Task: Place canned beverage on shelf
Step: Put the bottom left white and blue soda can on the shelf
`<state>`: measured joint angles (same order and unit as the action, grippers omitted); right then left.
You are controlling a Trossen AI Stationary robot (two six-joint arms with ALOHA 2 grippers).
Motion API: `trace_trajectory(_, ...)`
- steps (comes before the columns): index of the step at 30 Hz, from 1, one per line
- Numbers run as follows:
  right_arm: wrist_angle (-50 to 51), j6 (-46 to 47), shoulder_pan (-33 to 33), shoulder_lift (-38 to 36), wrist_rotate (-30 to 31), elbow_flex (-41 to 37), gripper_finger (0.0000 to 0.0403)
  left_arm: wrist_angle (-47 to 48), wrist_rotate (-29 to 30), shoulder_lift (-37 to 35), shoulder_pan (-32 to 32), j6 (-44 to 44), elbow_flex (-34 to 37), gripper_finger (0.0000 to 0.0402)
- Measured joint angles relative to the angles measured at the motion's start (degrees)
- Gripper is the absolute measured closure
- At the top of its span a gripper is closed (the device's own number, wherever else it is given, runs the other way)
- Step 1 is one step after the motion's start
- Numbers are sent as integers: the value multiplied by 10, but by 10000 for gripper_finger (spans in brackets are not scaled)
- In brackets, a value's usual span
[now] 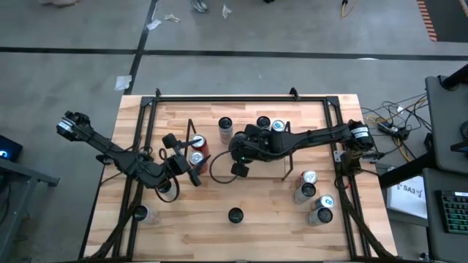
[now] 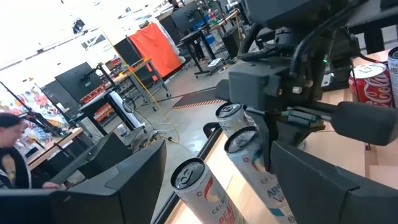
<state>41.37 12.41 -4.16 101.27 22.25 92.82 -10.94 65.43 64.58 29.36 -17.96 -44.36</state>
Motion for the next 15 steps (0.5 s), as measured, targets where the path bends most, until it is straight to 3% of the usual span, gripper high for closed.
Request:
trace_trajectory(6,5,3,-14,-13,-4,5,394,0,0,0,0,0,0,128)
trace_trajectory(10,7,-4,-23,-28,-39,28,394,2,-5,0,0,6,0,128)
trace_trajectory(12,26,-15,-27,-37,-45,43,394,10,-45,0,0,17,0,128)
trace_trajectory(15,87,-32,-33,-58,-37,62,394,16,-173,1,-7,45,0,130)
